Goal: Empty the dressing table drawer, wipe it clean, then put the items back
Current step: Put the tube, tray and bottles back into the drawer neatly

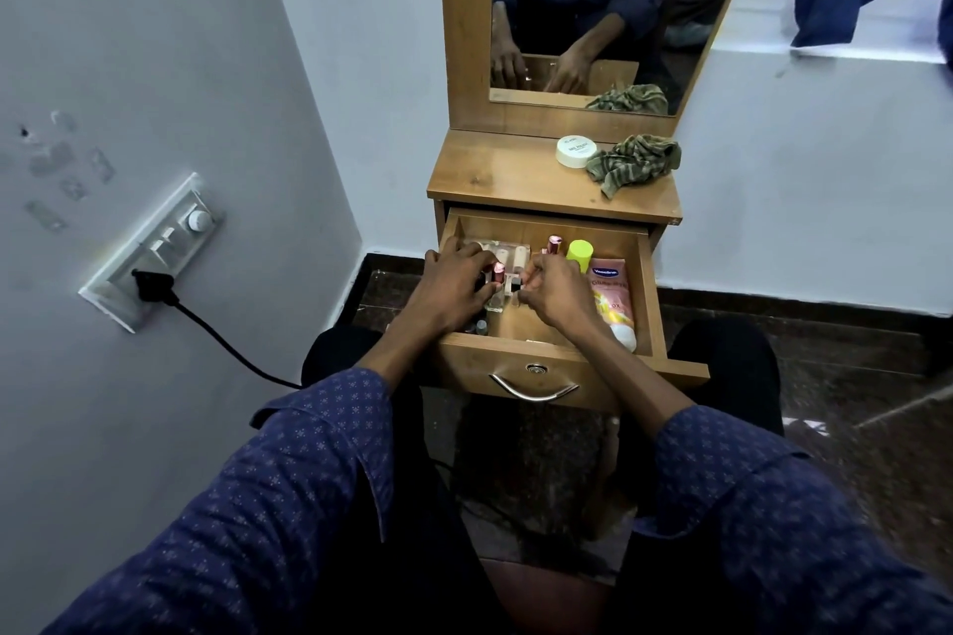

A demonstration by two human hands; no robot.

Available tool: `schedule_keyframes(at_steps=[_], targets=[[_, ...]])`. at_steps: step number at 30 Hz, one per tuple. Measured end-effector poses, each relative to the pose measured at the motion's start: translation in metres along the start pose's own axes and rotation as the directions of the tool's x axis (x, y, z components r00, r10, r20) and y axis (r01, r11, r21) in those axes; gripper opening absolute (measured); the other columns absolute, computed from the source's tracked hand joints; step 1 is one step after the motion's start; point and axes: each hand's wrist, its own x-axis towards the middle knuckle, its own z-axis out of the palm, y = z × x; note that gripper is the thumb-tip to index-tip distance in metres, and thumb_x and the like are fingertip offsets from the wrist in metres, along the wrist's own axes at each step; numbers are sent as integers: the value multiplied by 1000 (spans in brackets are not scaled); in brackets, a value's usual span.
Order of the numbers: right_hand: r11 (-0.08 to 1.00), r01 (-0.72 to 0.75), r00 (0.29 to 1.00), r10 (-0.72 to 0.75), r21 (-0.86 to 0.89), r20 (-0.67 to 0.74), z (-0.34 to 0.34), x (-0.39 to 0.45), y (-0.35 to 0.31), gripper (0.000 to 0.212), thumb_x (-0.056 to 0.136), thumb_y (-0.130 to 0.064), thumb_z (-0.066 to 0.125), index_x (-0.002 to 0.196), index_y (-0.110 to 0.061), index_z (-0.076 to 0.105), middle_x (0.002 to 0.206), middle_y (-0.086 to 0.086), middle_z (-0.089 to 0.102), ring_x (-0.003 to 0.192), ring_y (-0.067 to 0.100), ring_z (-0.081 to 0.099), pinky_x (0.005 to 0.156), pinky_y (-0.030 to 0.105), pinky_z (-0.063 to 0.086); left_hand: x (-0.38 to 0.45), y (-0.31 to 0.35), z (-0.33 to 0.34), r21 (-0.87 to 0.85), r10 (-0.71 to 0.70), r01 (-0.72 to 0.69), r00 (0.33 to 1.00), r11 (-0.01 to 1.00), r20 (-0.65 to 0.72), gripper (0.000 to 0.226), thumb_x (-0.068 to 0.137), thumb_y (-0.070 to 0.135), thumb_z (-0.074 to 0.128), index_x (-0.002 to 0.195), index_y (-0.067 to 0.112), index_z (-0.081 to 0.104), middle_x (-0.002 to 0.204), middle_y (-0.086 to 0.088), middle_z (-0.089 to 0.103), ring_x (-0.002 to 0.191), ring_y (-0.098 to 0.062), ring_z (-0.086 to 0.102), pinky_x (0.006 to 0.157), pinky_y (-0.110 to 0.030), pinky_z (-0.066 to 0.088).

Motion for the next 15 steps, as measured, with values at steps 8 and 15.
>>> schedule_keyframes(at_steps=[8, 15], targets=[[999, 21, 999, -23, 31, 46, 6, 6, 2, 29, 75, -9, 87, 80, -27, 65, 80, -4, 72, 74, 16, 72, 68, 42, 64, -1, 2, -2, 18, -26, 26, 999, 1000, 30, 39, 102, 40, 60, 136, 20, 61, 144, -6, 59, 142, -30, 38, 110, -58, 34], [997, 71, 992, -72, -17, -100, -23, 1, 2, 18, 82, -17, 84, 89, -27, 71, 80, -9, 72, 76, 10, 70, 61, 29, 55, -1, 1, -1, 34, -26, 24, 999, 999, 33, 38, 103, 41, 59, 135, 21, 61, 142, -5, 61, 141, -30, 39, 109, -58, 35]])
